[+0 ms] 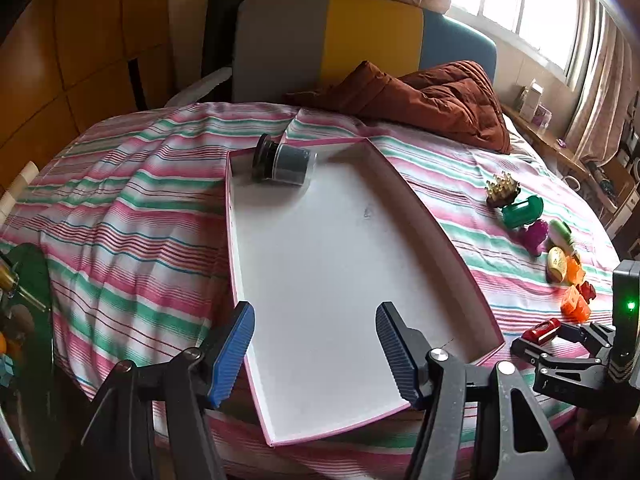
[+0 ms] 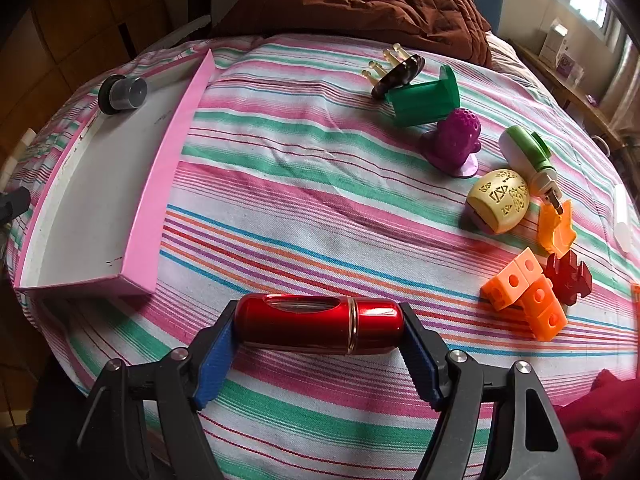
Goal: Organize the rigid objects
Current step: 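Lower the container into the tray and open the left gripper, then carry the red cylinder into the tray and release it with the right gripper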
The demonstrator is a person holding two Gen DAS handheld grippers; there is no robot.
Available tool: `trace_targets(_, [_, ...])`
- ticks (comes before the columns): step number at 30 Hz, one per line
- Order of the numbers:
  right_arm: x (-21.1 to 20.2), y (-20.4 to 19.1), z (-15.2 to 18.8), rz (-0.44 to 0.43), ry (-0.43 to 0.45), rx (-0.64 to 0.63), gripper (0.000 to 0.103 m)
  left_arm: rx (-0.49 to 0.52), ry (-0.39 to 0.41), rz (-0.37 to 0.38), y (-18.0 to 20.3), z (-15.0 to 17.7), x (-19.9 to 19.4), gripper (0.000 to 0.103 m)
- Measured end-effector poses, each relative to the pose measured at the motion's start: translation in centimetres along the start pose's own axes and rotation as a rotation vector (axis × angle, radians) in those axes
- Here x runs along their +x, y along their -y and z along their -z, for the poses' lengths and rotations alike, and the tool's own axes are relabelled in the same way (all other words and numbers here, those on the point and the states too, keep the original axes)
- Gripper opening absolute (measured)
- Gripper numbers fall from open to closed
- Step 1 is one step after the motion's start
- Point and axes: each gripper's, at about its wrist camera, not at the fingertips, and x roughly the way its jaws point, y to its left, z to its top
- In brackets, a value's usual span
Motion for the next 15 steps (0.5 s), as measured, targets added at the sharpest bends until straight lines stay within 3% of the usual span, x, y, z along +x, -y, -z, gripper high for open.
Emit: trace_targets(15, [-0.3, 0.2, -0.3, -0.002, 0.011, 0.056, 0.075, -0.035, -0.025, 0.016, -1.8, 0.4, 0.4, 0.064])
